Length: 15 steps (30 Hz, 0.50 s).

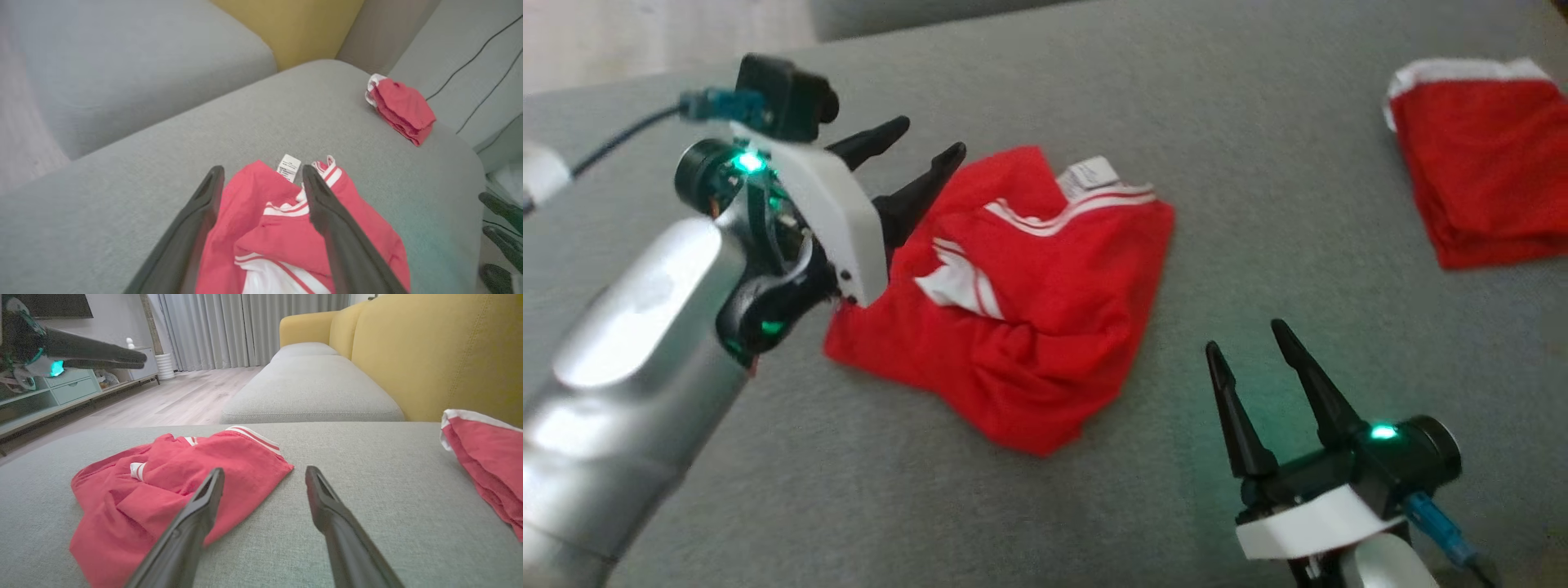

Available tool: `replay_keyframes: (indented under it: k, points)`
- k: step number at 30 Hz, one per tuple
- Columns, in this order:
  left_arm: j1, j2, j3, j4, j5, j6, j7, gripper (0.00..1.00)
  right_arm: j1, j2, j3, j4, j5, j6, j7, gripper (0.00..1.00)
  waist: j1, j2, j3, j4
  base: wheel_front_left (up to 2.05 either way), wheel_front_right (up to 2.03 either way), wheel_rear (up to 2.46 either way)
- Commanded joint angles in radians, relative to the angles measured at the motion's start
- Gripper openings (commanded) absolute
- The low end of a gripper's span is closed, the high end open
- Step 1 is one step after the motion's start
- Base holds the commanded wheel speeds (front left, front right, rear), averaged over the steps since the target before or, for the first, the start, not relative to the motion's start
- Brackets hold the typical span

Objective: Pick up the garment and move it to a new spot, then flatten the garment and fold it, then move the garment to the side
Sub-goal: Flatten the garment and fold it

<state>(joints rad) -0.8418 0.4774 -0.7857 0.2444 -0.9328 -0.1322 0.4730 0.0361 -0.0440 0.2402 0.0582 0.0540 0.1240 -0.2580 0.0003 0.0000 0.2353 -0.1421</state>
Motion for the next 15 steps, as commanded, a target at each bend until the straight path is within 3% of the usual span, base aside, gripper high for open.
replay_keyframes:
  k: [1,5,15]
  points:
    - [-0.061,0.047,0.031,-0.011,-0.024,0.002,0.024,1.0,-0.036,-0.006,0.029,-0.036,0.007,0.007,-0.004,1.0,-0.0003,0.0,0.06,-0.064,0.0,0.0,0.0]
    - [-0.117,0.073,-0.019,0.033,-0.114,0.002,0.114,1.0,-0.056,-0.006,0.038,-0.038,0.022,0.007,-0.004,1.0,-0.0003,0.0,0.094,-0.111,0.0,0.0,0.0]
    - [-0.154,0.134,-0.097,0.102,-0.216,0.002,0.232,1.0,-0.077,-0.006,0.049,-0.042,0.054,0.007,-0.004,1.0,-0.0003,0.0,0.141,-0.178,0.0,0.0,0.0]
